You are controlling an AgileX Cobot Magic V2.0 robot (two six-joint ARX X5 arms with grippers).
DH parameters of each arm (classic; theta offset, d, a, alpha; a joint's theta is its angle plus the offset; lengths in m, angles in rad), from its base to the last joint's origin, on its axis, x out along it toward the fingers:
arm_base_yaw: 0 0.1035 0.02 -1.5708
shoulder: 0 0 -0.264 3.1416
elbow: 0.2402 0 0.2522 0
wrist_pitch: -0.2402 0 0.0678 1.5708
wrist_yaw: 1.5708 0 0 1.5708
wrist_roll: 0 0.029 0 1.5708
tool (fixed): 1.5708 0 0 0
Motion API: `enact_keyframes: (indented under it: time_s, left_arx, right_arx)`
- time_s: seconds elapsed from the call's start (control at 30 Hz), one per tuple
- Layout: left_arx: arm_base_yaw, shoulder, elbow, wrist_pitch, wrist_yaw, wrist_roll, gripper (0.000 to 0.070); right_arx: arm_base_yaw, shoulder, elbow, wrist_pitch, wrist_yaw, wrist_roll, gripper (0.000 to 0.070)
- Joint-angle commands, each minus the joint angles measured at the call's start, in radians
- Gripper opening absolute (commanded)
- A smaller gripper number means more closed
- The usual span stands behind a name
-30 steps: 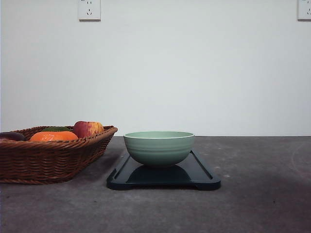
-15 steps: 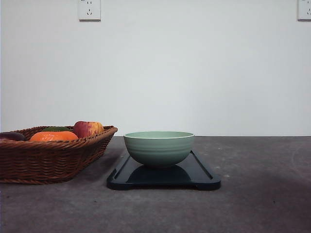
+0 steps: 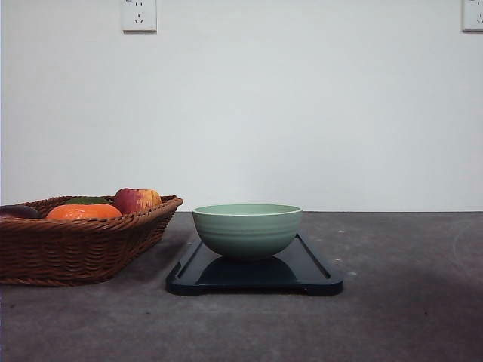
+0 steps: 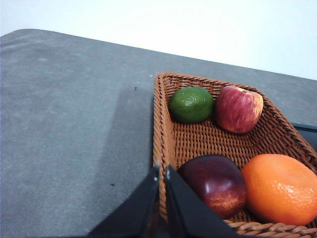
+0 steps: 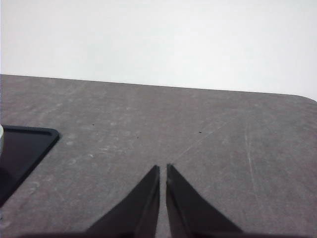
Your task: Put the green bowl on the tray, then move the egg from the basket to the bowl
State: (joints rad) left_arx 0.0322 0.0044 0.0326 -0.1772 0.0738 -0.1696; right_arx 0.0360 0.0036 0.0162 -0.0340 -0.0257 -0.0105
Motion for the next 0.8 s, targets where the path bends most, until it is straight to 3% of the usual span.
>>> enact_keyframes:
  time_s: [0.0,0.77]
  left_arx:
    - [0.001,-0.001,-0.019,-0.003,-0.003,0.0,0.0013]
    - [0.001,-0.001,-0.019,-0.003,-0.003,0.0,0.0013]
  right_arx:
    - [-0.001,0.0,-0.004,0.011,0.0,0.01,0.0017]
    - [-0.001,0.0,-0.004,0.011,0.001,0.01,0.0017]
